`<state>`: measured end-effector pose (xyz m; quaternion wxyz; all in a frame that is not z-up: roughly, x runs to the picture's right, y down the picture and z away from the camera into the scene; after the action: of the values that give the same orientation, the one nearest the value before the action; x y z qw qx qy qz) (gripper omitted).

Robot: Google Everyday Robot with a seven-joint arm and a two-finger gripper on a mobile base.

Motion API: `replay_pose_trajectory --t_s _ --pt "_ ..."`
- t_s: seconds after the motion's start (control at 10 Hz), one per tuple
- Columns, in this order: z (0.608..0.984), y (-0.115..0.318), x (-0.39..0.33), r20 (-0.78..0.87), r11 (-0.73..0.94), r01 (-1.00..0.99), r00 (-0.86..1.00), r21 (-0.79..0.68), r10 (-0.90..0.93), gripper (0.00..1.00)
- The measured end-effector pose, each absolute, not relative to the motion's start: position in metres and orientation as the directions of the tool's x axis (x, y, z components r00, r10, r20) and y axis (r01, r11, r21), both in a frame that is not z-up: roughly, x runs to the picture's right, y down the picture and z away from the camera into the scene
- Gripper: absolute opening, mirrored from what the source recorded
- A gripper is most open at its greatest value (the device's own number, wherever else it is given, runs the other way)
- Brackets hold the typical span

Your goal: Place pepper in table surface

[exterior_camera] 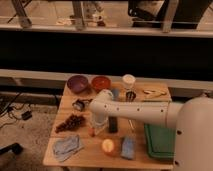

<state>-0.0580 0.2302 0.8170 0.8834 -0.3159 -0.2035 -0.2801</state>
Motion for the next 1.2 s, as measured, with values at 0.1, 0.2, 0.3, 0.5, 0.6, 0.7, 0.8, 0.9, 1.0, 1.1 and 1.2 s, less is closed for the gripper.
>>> replay_pose_trajectory --t_s 0.1,0.2,0.3,0.5,0.6,0.7,0.8,0.9,1.0,1.1,1.2 --pt "0.814 0.229 -0.059 0.543 0.643 0.632 0.752 -0.433 -0.374 0.06" --pt "0.809 0.226 -0.061 0.552 0.642 0.644 0.74 -0.416 -0.384 0.03" --pt "0.805 0.223 -0.063 0.56 0.642 0.652 0.731 -0.403 -0.39 0.03" --pt "0.795 0.214 -0.064 0.574 0.65 0.66 0.717 -0.375 -0.396 0.03" --pt "0.79 0.209 -0.065 0.58 0.655 0.663 0.711 -0.363 -0.398 0.03" --pt "0.783 0.203 -0.066 0.586 0.66 0.665 0.705 -0.349 -0.4 0.03" --pt "0.776 0.197 -0.068 0.593 0.667 0.666 0.699 -0.334 -0.4 0.03" --pt "0.766 0.189 -0.07 0.599 0.677 0.664 0.694 -0.317 -0.4 0.03" --pt "0.757 0.181 -0.07 0.604 0.686 0.661 0.691 -0.304 -0.398 0.03" --pt "0.746 0.171 -0.07 0.609 0.696 0.657 0.687 -0.289 -0.396 0.03" --pt "0.732 0.161 -0.071 0.616 0.707 0.655 0.68 -0.268 -0.398 0.03"
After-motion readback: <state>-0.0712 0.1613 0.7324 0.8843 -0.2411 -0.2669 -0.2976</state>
